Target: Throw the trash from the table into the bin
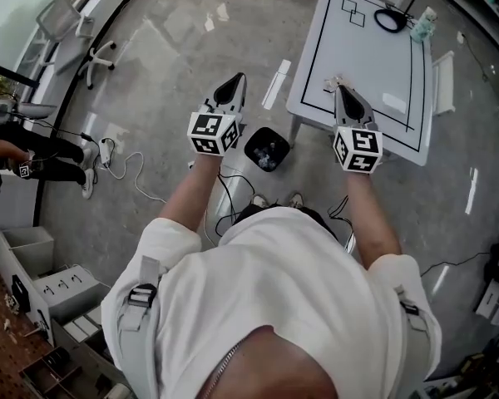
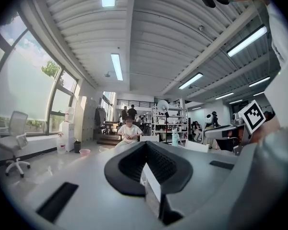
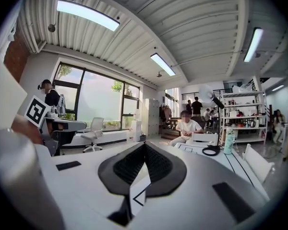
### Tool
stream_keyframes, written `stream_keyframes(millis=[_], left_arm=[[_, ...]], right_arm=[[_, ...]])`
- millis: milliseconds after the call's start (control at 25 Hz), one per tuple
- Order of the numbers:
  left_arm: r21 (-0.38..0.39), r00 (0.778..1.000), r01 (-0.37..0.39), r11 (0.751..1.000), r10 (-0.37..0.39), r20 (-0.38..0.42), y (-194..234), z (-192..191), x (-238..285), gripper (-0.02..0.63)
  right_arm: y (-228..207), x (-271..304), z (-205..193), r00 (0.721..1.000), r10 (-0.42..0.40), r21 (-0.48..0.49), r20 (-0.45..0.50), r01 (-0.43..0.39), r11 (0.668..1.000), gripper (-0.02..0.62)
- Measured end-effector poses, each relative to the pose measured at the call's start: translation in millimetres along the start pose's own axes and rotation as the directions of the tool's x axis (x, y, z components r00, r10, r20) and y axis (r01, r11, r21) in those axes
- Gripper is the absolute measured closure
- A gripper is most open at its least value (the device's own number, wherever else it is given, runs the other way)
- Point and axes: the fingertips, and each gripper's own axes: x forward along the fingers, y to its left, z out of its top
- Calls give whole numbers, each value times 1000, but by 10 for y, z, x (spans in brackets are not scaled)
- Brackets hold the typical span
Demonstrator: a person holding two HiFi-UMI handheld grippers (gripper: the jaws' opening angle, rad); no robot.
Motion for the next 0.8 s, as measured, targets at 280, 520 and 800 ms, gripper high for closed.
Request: stream_keyframes(millis=[280, 520, 800], left_arm=[[17, 1000, 28, 999, -28, 9, -119, 88, 42, 595], [10, 998, 61, 998, -61, 18, -183, 97, 93, 595], [-8, 989, 145, 989, -145, 10, -314, -10, 244, 595]], right_arm=[[-105, -122, 71, 999, -34, 1, 19, 34, 999, 589], [-175, -191, 41, 998, -67, 4, 14, 67, 998, 589], [-310, -380, -74, 987, -157, -5, -18, 157, 988, 589]])
